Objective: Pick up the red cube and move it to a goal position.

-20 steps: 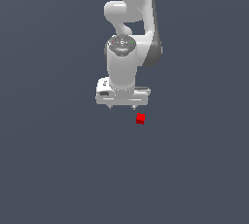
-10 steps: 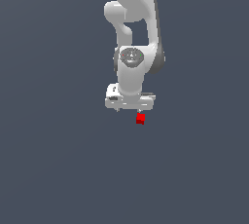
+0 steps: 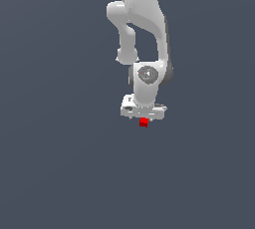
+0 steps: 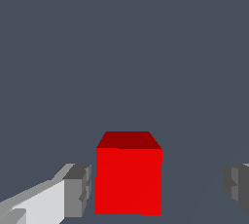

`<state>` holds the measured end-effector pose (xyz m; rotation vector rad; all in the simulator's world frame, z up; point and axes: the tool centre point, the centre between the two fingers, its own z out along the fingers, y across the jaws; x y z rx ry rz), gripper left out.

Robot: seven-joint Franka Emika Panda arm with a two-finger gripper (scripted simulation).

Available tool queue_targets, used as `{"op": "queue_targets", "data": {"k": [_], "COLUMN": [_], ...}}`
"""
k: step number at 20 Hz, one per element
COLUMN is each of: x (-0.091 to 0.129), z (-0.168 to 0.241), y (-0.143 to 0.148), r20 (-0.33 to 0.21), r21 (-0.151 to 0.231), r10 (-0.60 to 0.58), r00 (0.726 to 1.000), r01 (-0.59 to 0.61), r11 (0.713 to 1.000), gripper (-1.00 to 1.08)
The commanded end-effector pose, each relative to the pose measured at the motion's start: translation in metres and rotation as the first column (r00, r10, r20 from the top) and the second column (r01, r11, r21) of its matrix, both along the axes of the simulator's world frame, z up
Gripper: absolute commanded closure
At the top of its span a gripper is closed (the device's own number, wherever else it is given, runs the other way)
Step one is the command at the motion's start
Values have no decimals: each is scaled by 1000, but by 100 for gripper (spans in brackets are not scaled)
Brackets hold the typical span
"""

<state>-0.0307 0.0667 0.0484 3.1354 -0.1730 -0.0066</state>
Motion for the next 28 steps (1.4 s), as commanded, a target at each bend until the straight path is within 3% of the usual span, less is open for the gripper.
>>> {"op": "queue_targets", "data": {"k": [1, 9, 10, 22, 28], "x": [-2, -2, -2, -2, 6], "z": [-14, -28, -28, -27, -8], "y": [8, 18, 18, 17, -2], "r20": [1, 4, 4, 4, 4], "r21": [0, 1, 1, 1, 1], "r10": [-12, -22, -22, -22, -22], "r00": [1000, 1000, 1000, 1000, 1000], "r01": [12, 22, 22, 22, 22], "r11": [1000, 1000, 1000, 1000, 1000], "gripper": [-92, -92, 108, 108, 108]}}
